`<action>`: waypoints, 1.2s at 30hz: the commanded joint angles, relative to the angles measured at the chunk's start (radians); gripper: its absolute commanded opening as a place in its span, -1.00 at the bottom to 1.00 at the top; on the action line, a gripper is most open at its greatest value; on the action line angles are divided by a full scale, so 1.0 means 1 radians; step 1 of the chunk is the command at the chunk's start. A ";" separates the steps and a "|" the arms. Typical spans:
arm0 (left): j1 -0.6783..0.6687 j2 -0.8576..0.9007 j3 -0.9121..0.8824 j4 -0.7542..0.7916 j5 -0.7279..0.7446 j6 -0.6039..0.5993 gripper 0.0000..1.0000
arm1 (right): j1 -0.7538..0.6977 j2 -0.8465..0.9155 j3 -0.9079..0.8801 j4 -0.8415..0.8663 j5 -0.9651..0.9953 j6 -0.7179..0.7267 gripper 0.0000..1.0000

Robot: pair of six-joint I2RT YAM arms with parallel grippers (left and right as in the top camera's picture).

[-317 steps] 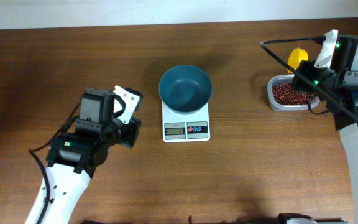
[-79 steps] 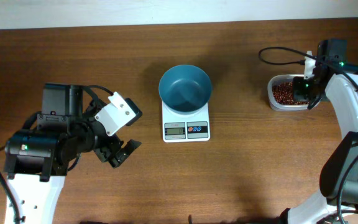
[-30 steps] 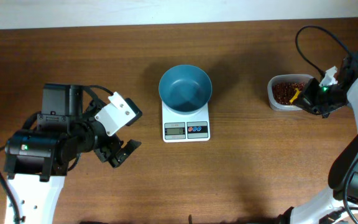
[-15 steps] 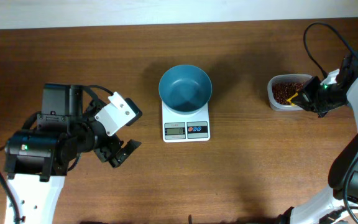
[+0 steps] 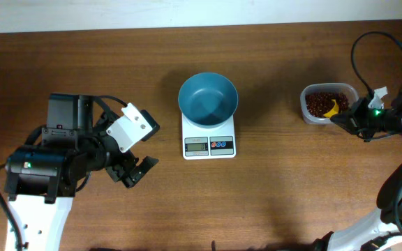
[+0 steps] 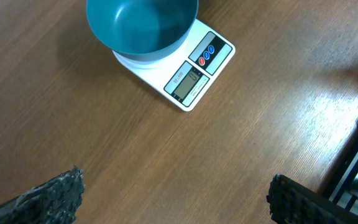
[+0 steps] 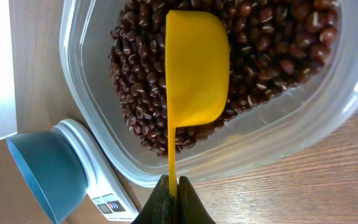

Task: Scoop item into bowl and weigh 50g on scale
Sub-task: 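Drag the scoop through the beans and lift it out filled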

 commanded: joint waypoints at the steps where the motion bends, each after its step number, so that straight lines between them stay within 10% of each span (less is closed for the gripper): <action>1: 0.005 0.003 0.018 -0.001 0.018 -0.013 0.97 | 0.005 0.020 -0.034 -0.010 -0.027 -0.045 -0.92; 36: 0.005 0.003 0.018 -0.001 0.018 -0.013 0.98 | -0.126 0.000 -0.002 -0.056 -0.335 -0.236 -0.92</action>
